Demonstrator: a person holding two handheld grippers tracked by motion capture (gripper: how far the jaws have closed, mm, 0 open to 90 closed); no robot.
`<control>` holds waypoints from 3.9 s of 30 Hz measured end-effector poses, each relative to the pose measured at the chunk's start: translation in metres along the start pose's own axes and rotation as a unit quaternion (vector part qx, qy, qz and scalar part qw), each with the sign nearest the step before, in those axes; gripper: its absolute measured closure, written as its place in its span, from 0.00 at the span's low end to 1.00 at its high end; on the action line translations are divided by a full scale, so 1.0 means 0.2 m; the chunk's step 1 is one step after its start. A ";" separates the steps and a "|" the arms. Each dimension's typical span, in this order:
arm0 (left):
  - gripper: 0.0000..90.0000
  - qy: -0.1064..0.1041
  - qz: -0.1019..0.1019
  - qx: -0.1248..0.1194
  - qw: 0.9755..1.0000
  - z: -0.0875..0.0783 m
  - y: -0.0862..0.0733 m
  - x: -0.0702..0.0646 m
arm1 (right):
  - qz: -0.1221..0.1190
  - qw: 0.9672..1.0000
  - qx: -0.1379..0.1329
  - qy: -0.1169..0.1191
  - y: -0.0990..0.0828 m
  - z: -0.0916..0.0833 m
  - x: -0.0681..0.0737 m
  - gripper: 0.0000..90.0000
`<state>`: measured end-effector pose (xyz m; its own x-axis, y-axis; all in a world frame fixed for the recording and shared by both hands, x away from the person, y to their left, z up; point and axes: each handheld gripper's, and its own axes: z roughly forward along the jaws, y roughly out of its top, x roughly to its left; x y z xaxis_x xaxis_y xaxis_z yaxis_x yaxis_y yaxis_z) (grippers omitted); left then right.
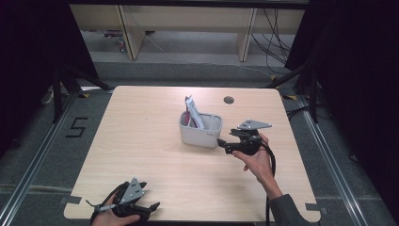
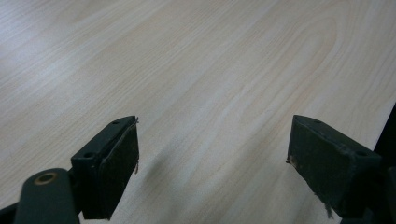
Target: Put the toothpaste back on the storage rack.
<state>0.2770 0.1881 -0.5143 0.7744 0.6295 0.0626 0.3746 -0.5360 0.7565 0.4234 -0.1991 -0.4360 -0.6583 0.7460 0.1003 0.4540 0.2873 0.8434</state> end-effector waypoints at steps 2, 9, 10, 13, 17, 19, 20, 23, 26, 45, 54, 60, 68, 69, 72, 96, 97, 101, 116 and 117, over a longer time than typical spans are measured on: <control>0.18 -0.002 0.002 0.001 1.000 0.00 -0.01 0.00 | -0.008 1.000 -0.003 0.004 -0.01 -0.01 -0.01 0.29; 0.18 -0.003 -0.003 0.003 1.000 0.00 -0.01 -0.01 | 0.007 1.000 0.015 -0.007 -0.11 -0.06 -0.02 0.28; 0.18 -0.003 -0.004 0.002 1.000 -0.01 0.00 -0.01 | 0.015 1.000 0.018 -0.006 -0.12 -0.06 -0.02 0.27; 0.18 -0.002 0.004 0.001 1.000 -0.01 -0.01 0.00 | 0.007 1.000 0.027 -0.010 -0.16 -0.07 -0.02 0.27; 0.18 -0.002 0.003 0.001 1.000 -0.01 -0.01 0.00 | 0.019 0.999 0.026 -0.007 -0.17 -0.08 0.00 0.27; 0.18 -0.003 0.001 0.000 1.000 -0.01 -0.01 0.00 | 0.014 0.999 0.029 -0.006 -0.18 -0.09 0.01 0.27; 0.18 -0.003 -0.002 0.000 1.000 -0.01 -0.01 0.00 | 0.004 1.000 0.029 -0.009 -0.18 -0.09 0.01 0.26; 0.18 0.001 0.007 0.004 1.000 -0.01 -0.01 0.01 | 0.007 1.000 0.029 -0.006 -0.19 -0.10 0.03 0.26; 0.18 -0.003 0.000 -0.001 1.000 -0.01 -0.01 0.00 | 0.008 1.000 0.028 -0.005 -0.21 -0.10 0.04 0.26; 0.18 0.001 -0.002 0.000 1.000 -0.02 -0.01 0.00 | 0.003 0.998 0.059 0.003 -0.32 -0.14 0.10 0.25; 0.18 0.004 0.003 0.004 1.000 -0.02 -0.01 0.00 | -0.003 0.998 0.068 0.011 -0.35 -0.16 0.13 0.25; 0.18 0.001 0.003 0.001 1.000 -0.01 -0.01 0.00 | 0.011 0.997 0.068 0.024 -0.39 -0.19 0.15 0.25; 0.18 0.004 0.007 0.004 1.000 -0.01 -0.01 0.00 | 0.026 0.996 0.082 0.021 -0.46 -0.23 0.16 0.21; 0.18 0.004 0.007 0.004 1.000 -0.01 -0.01 0.00 | 0.013 0.997 0.078 0.017 -0.47 -0.23 0.16 0.21; 0.18 0.004 0.007 0.004 1.000 -0.01 -0.01 0.01 | 0.020 0.996 0.086 0.020 -0.48 -0.24 0.16 0.20; 0.18 0.004 0.008 0.004 1.000 -0.01 -0.01 0.00 | 0.021 0.993 0.117 0.017 -0.60 -0.33 0.21 0.19; 0.18 0.004 0.008 0.004 1.000 -0.01 -0.01 0.00 | 0.015 0.993 0.119 0.014 -0.60 -0.34 0.20 0.19; 0.18 0.004 0.008 0.004 1.000 -0.01 -0.01 0.00 | 0.002 0.993 0.114 0.026 -0.62 -0.34 0.20 0.19; 0.18 -0.003 0.003 0.001 1.000 -0.01 -0.01 -0.01 | 0.021 0.991 0.129 0.013 -0.63 -0.36 0.21 0.19; 0.18 -0.004 -0.002 0.000 1.000 -0.01 -0.01 -0.01 | 0.013 0.992 0.124 0.011 -0.64 -0.36 0.21 0.19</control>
<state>0.2737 0.1897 -0.5149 0.7763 0.6280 0.0540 0.3780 -0.5325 0.7573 0.2948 -0.2481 -0.5007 -0.6555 0.7431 0.1344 0.6039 0.4089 0.6842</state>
